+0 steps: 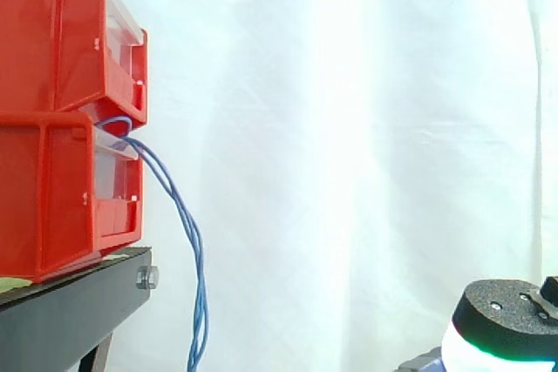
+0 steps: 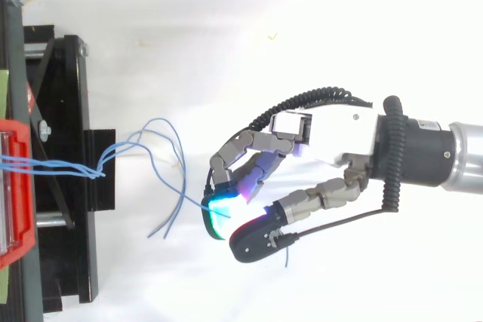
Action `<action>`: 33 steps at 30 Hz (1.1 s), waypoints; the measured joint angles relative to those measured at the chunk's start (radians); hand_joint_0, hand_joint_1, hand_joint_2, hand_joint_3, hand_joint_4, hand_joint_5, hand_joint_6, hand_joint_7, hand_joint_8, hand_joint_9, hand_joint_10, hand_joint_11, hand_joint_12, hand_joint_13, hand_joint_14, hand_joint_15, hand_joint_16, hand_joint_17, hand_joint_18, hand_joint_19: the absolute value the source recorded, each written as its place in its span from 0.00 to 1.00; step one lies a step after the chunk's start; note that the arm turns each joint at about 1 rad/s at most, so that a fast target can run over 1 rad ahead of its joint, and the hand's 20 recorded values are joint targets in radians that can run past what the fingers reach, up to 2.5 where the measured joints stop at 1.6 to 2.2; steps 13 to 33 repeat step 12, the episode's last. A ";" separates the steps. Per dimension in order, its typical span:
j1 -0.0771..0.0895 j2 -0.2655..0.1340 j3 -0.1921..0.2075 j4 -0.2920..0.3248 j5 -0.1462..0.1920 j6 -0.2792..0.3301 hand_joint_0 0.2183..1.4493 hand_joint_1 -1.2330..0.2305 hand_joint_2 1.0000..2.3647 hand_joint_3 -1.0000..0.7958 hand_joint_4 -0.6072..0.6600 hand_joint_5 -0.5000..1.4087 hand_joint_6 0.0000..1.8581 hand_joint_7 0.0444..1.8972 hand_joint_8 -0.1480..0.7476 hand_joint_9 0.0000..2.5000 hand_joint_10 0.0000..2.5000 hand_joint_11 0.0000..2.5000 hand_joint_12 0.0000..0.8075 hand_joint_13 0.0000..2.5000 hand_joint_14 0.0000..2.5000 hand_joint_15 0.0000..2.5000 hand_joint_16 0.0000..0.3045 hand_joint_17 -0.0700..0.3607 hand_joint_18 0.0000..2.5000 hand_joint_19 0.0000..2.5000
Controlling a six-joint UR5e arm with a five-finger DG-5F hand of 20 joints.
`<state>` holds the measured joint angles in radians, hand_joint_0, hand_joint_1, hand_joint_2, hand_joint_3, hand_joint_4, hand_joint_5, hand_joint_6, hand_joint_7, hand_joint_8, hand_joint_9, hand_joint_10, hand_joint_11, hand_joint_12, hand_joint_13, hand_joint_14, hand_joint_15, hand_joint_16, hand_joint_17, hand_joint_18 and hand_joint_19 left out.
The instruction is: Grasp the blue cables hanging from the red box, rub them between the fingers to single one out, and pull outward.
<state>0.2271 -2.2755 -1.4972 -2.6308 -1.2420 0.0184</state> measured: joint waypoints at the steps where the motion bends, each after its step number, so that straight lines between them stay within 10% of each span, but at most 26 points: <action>1: 0.000 0.000 0.000 0.000 0.000 0.000 0.30 0.38 0.01 0.42 0.54 0.20 0.50 0.57 0.58 0.41 0.00 0.06 0.48 0.31 0.01 0.21 0.17 0.44 0.25 0.19; 33: 0.000 0.000 0.000 0.000 0.000 0.000 0.30 0.38 0.01 0.42 0.54 0.20 0.50 0.57 0.58 0.41 0.00 0.08 0.48 0.31 0.01 0.21 0.17 0.43 0.26 0.20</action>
